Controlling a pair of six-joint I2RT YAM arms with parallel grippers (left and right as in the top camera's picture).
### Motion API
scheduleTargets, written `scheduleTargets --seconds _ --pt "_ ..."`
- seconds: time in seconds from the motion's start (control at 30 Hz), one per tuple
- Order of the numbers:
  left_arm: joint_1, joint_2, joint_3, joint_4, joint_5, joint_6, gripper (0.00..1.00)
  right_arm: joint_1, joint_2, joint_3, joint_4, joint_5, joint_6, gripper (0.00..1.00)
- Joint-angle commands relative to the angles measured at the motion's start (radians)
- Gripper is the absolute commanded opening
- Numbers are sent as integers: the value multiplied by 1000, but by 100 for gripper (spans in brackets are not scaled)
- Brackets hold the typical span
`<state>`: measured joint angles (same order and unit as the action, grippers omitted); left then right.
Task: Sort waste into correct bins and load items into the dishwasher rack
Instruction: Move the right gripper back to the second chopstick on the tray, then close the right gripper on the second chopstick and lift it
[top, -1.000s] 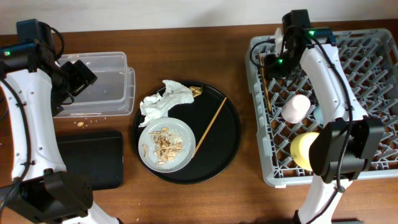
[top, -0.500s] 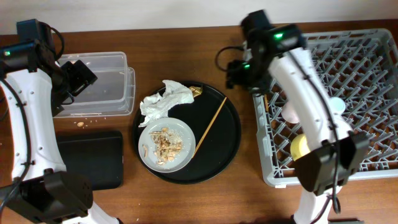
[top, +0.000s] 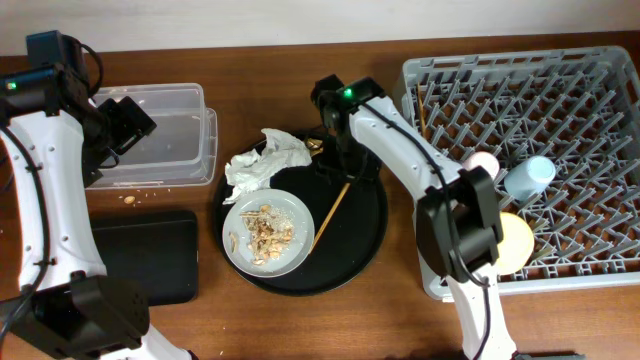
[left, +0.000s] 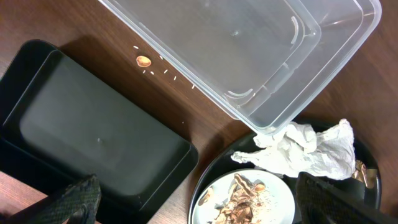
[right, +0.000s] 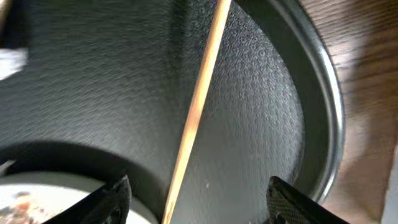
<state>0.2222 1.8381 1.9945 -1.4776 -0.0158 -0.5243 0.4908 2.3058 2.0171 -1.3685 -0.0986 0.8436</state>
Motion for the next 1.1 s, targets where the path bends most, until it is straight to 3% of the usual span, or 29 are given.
scheduleTargets --seconds 0.0,0.73,0.8,1.0,1.07 --pt "5 -29 17 -1 -7 -9 99 13 26 -23 3 -10 30 70" --pt "5 -29 17 -1 -7 -9 99 66 29 -200 177 -29 108 57" --pt "6 -29 17 -1 -7 -9 99 65 29 -200 189 -29 108 51" --pt "5 -29 18 -1 -7 -9 99 60 23 -191 176 -32 108 15" --pt "3 -29 17 -1 -7 -9 99 47 8 -169 148 -32 107 13"
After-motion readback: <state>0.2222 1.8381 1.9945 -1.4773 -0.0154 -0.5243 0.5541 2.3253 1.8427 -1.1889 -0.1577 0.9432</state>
